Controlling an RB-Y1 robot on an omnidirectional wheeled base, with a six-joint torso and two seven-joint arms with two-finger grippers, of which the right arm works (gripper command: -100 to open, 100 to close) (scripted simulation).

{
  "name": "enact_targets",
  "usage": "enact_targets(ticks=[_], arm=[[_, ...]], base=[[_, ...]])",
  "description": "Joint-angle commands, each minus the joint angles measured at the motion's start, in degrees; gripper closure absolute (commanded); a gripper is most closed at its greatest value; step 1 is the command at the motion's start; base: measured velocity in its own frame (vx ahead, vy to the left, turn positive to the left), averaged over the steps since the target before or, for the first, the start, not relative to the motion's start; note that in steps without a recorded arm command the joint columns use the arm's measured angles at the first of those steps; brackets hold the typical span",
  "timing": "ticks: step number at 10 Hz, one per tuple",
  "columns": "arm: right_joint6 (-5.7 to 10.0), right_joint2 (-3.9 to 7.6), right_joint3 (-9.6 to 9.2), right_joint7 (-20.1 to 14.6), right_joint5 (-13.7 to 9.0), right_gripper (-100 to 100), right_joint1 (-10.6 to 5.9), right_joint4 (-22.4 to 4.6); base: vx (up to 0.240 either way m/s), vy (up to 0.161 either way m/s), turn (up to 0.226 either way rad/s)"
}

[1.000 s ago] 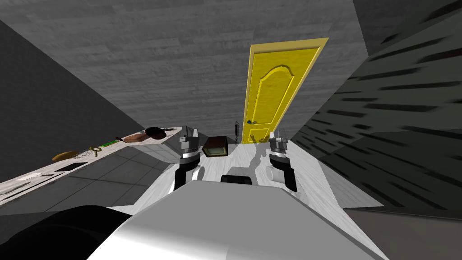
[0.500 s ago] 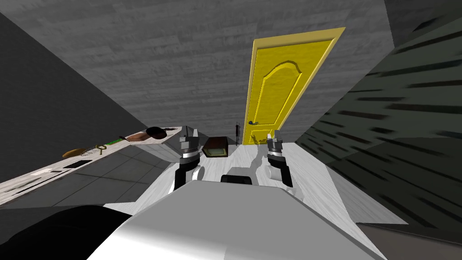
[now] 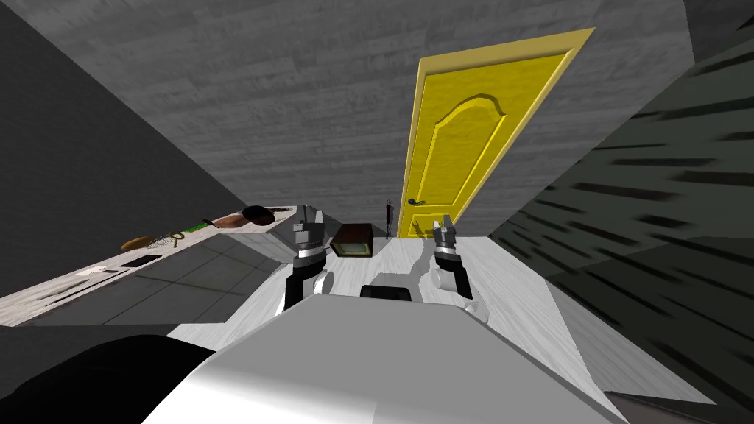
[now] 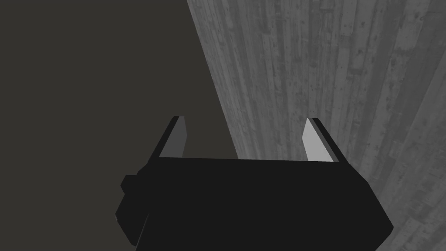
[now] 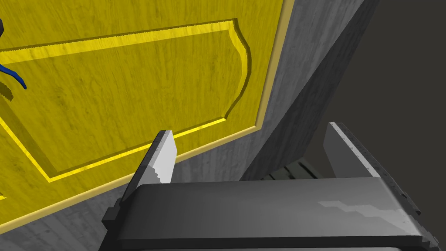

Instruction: Pull the door open

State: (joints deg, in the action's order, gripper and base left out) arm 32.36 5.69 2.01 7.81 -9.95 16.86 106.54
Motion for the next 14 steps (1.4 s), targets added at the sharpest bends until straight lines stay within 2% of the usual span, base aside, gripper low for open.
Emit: enact_targets(ticks=[1,6,7,9,10,12,13,14], arm=[[0.24,0.34,-0.02,0.1,-0.4,-100,-0.82,-2.2],[1.14,2.30,0.29,-0.1,-2.4,-100,-4.51,-11.3],[1.14,2.30,0.29,-0.1,-2.4,-100,-4.51,-11.7],[1.52,3.09,0.42,-0.1,-3.2,-100,-6.04,-15.3],[1.52,3.09,0.42,-0.1,-3.2,-100,-6.04,-15.6],[1.89,3.86,0.55,-0.2,-4.1,-100,-7.58,-18.9],[1.89,3.86,0.55,-0.2,-4.1,-100,-7.58,-19.5],[2.08,4.25,0.62,-0.2,-4.5,-100,-8.35,-21.5]], base=[[0.054,-0.035,0.053],[0.084,-0.059,0.102],[0.062,-0.050,0.044],[0.063,-0.049,0.091],[0.049,-0.040,0.032],[0.058,-0.036,0.087],[0.052,-0.046,0.034],[0.050,-0.053,0.064]])
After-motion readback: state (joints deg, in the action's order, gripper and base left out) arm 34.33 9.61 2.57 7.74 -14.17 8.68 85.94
